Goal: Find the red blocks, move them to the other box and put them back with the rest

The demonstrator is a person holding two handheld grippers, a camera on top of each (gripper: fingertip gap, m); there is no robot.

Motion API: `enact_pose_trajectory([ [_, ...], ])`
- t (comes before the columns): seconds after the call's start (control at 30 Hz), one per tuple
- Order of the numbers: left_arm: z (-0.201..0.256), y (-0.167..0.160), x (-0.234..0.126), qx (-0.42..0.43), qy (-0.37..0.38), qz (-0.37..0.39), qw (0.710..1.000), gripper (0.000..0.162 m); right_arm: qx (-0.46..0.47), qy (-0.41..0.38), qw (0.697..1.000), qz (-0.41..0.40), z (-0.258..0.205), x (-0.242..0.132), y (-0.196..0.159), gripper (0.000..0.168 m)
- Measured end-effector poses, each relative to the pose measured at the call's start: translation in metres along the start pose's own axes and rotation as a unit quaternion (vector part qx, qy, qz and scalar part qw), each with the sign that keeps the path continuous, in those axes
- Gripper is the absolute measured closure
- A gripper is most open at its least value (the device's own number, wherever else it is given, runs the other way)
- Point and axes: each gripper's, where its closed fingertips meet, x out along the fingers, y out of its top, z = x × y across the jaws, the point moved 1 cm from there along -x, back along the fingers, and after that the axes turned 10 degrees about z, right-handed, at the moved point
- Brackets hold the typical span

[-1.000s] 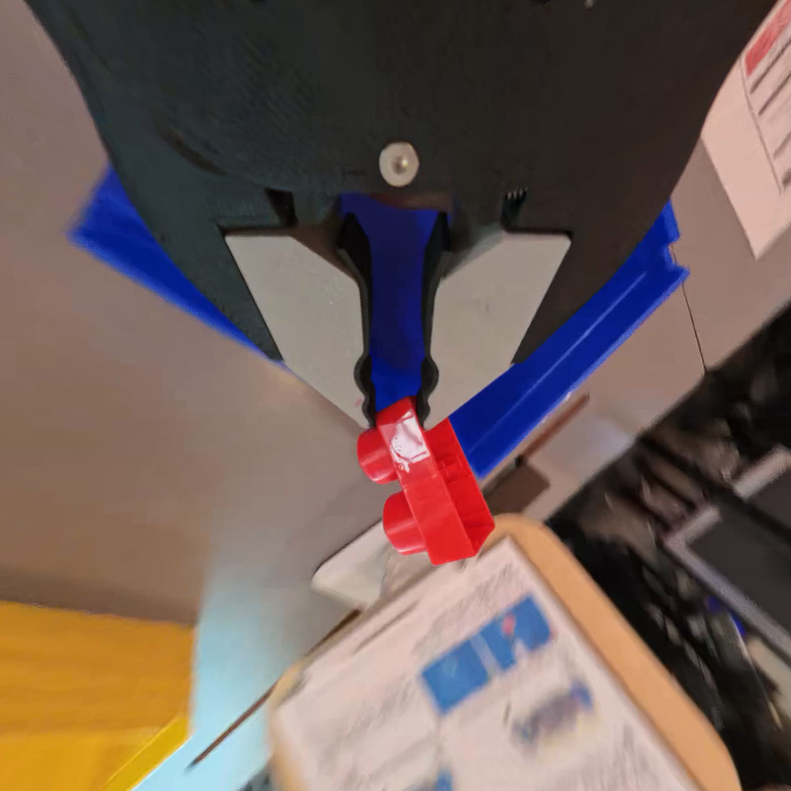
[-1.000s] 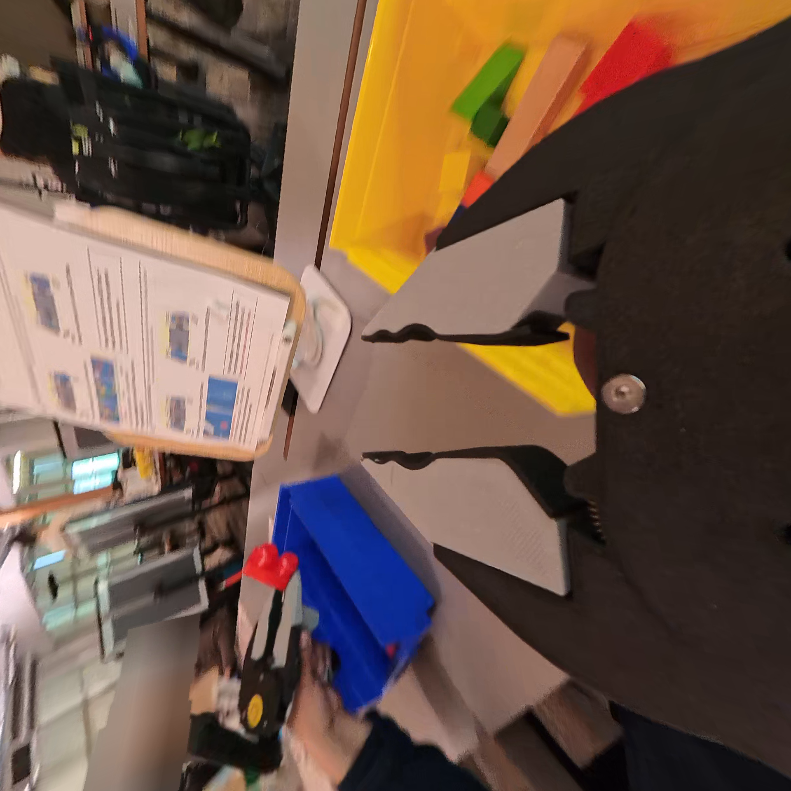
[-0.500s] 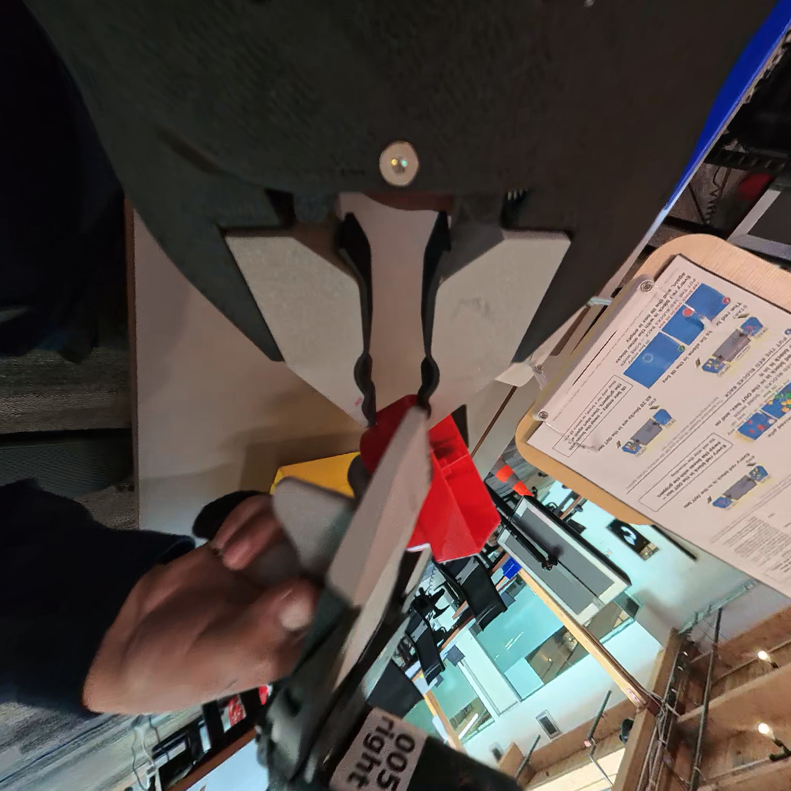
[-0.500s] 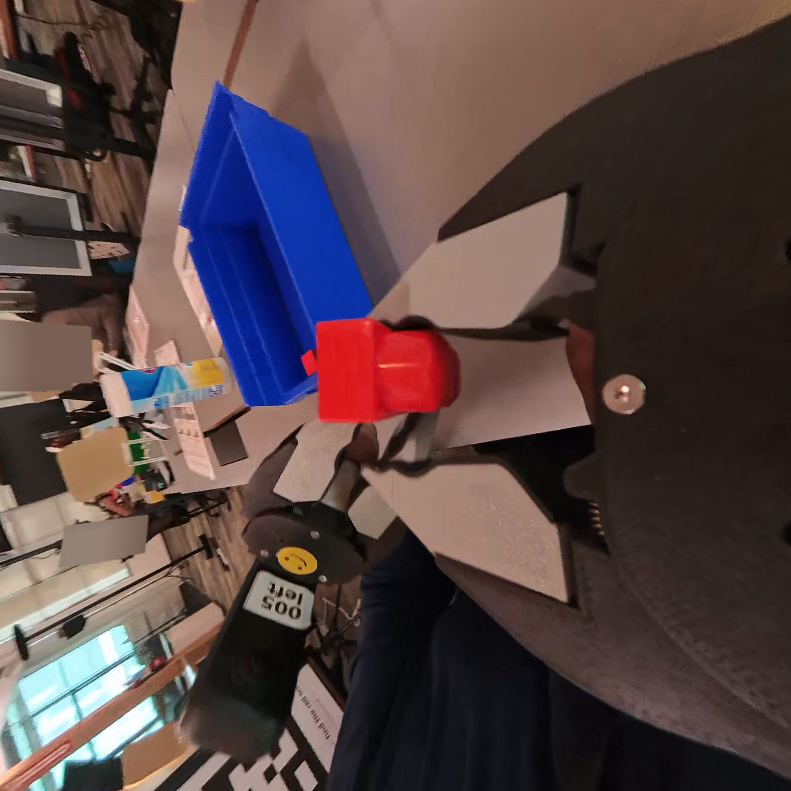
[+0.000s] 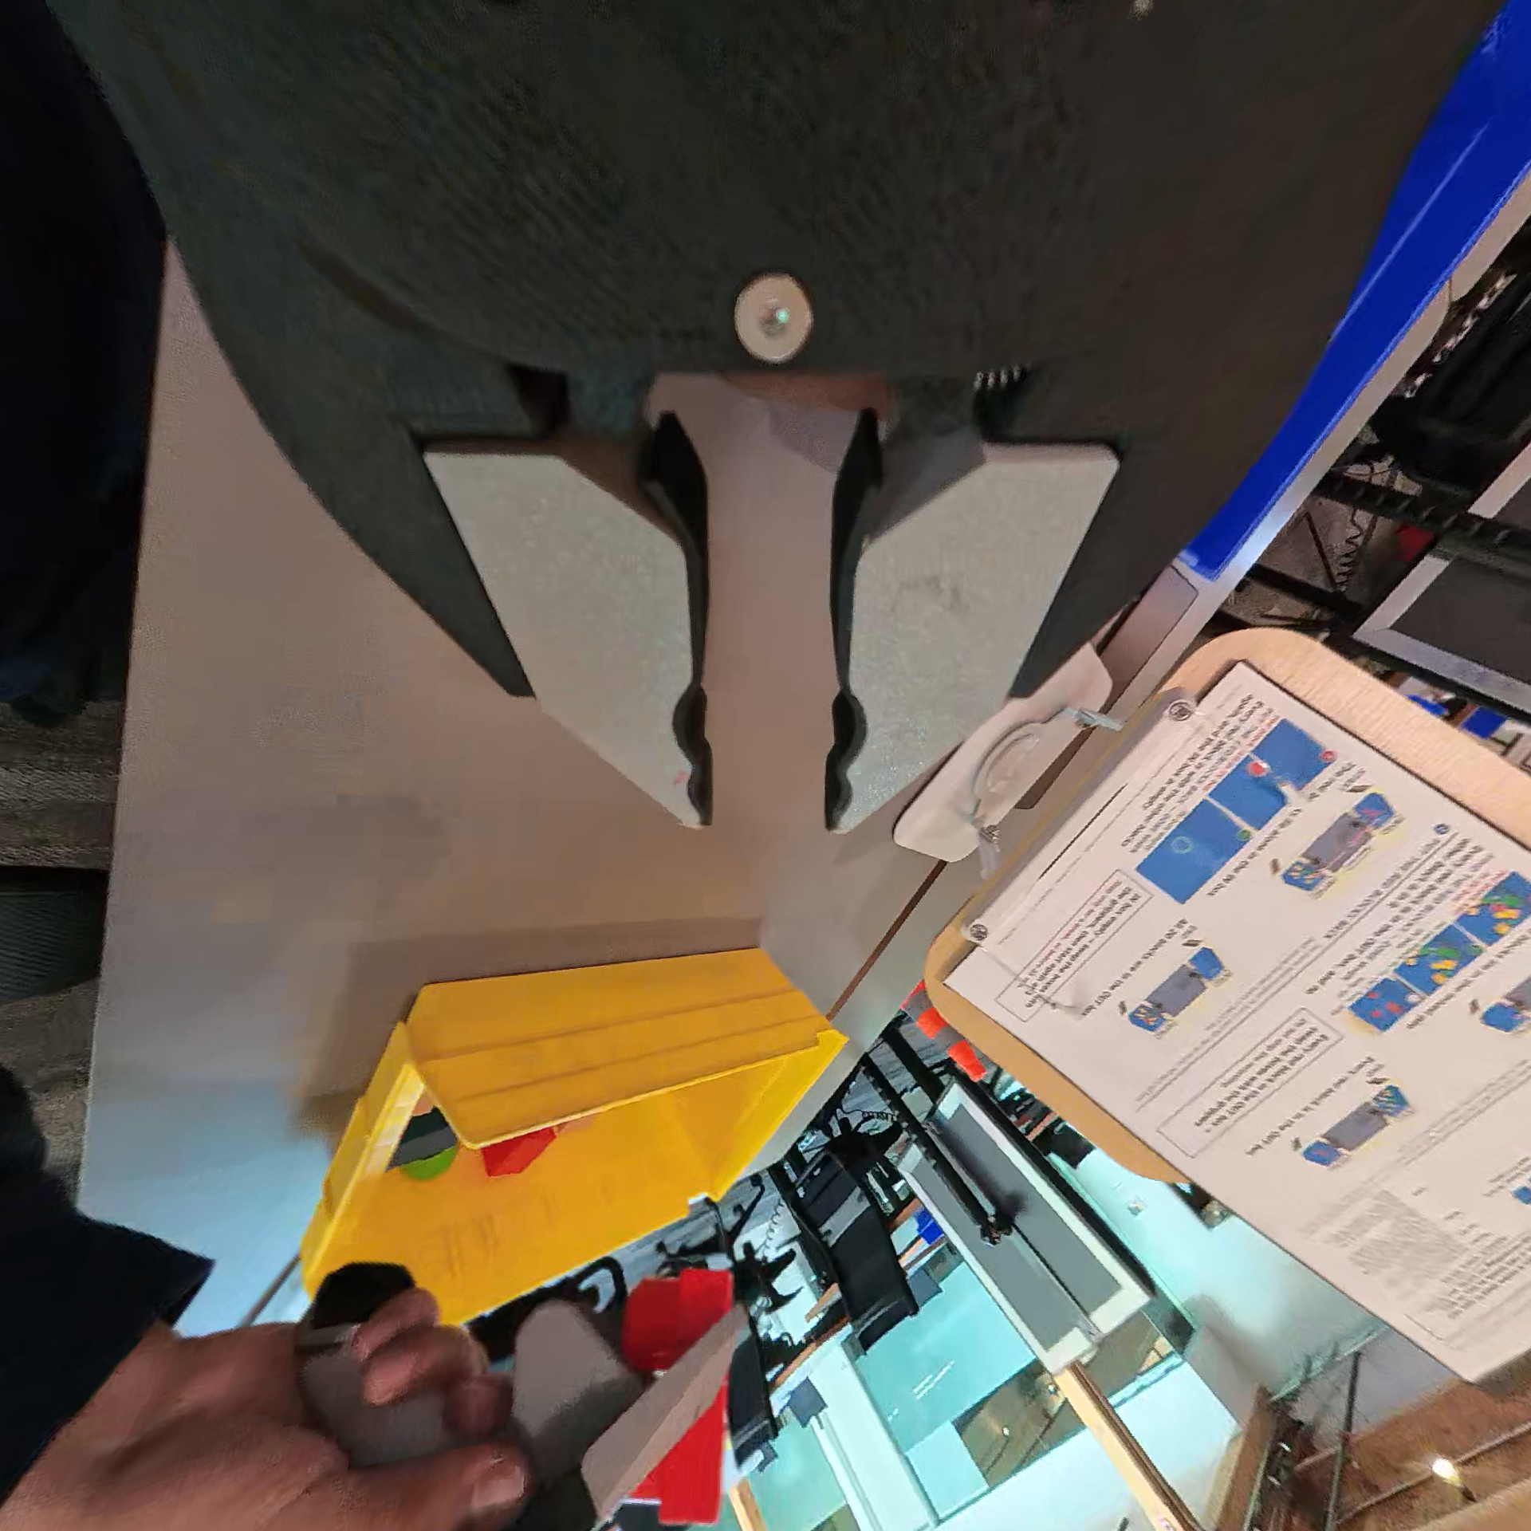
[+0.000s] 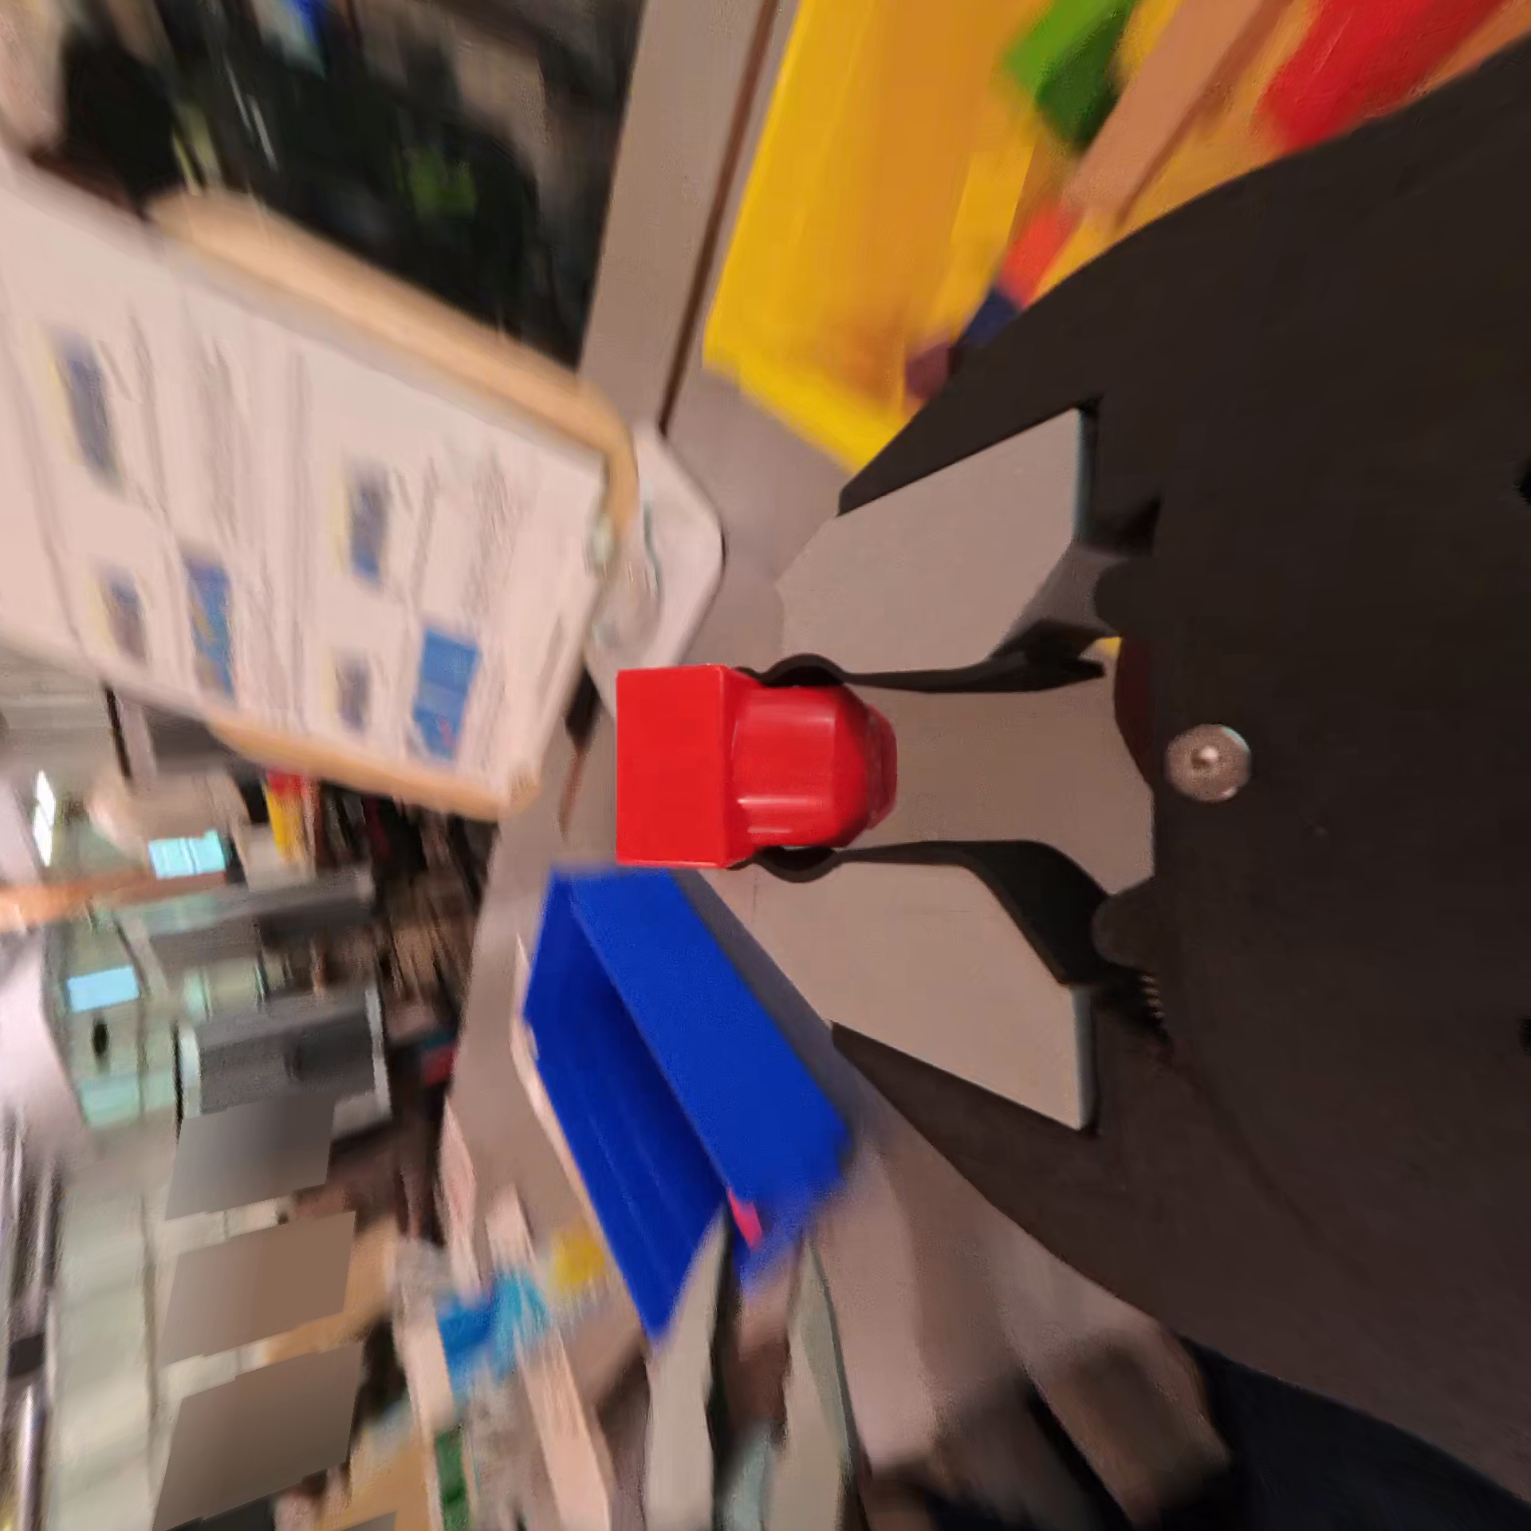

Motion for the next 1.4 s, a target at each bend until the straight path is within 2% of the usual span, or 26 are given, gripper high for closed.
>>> enact_pose_trajectory([
  [0.1, -0.006, 0.005, -0.004, -0.022, 0.001, 0.015, 1.0, 0.138, -0.03, -0.14, 0.99, 0.0, 0.08, -0.007, -0.003, 0.135],
  [0.17, -0.009, 0.006, -0.004, -0.039, 0.002, 0.018, 0.999, 0.138, -0.031, -0.215, 0.974, -0.068, 0.126, -0.007, -0.033, 0.13],
  [0.2, -0.01, 0.005, -0.004, -0.046, 0.004, 0.016, 0.999, 0.138, -0.034, -0.246, 0.963, -0.103, 0.143, -0.009, -0.047, 0.121],
  [0.27, -0.012, 0.003, -0.005, -0.059, 0.003, 0.013, 0.998, 0.137, -0.042, -0.275, 0.954, -0.113, 0.155, -0.014, -0.058, 0.117],
  [0.4, -0.016, -0.005, -0.003, -0.064, 0.009, 0.003, 0.998, 0.137, -0.027, -0.214, 0.973, -0.078, 0.127, -0.013, -0.038, 0.111],
  [0.5, -0.015, -0.011, -0.001, -0.061, 0.007, -0.008, 0.998, 0.137, -0.032, -0.19, 0.979, -0.06, 0.109, -0.021, -0.027, 0.112],
  [0.63, -0.03, -0.019, -0.009, -0.007, 0.044, -0.041, 0.998, 0.137, -0.018, -0.153, 0.988, -0.024, 0.086, -0.029, -0.006, 0.114],
  [0.73, -0.053, -0.026, -0.03, -0.008, 0.076, -0.065, 0.995, 0.136, 0.006, -0.12, 0.992, 0.028, 0.067, -0.036, 0.018, 0.115],
  [0.9, -0.083, -0.038, -0.067, -0.083, 0.093, -0.073, 0.99, 0.132, 0.0, -0.107, 0.994, 0.039, 0.056, -0.042, 0.028, 0.115],
  [0.97, -0.098, -0.052, -0.085, -0.074, 0.112, -0.107, 0.985, 0.127, 0.002, -0.101, 0.994, 0.037, 0.054, -0.041, 0.027, 0.115],
  [1.07, -0.129, -0.09, -0.127, -0.104, 0.146, -0.189, 0.965, 0.133, -0.006, -0.095, 0.995, 0.031, 0.057, -0.041, 0.024, 0.116],
  [1.13, -0.141, -0.119, -0.149, -0.147, 0.127, -0.237, 0.952, 0.131, -0.006, -0.107, 0.994, 0.02, 0.067, -0.043, 0.019, 0.116],
  [1.2, -0.151, -0.147, -0.169, -0.152, 0.092, -0.307, 0.935, 0.126, 0.003, -0.116, 0.993, 0.019, 0.075, -0.045, 0.018, 0.116],
  [1.27, -0.152, -0.167, -0.183, -0.148, 0.034, -0.373, 0.915, 0.124, 0.019, -0.113, 0.993, 0.028, 0.077, -0.047, 0.02, 0.116],
  [1.4, -0.139, -0.191, -0.187, -0.116, -0.101, -0.446, 0.882, 0.12, 0.032, -0.096, 0.994, 0.043, 0.069, -0.046, 0.026, 0.117],
])
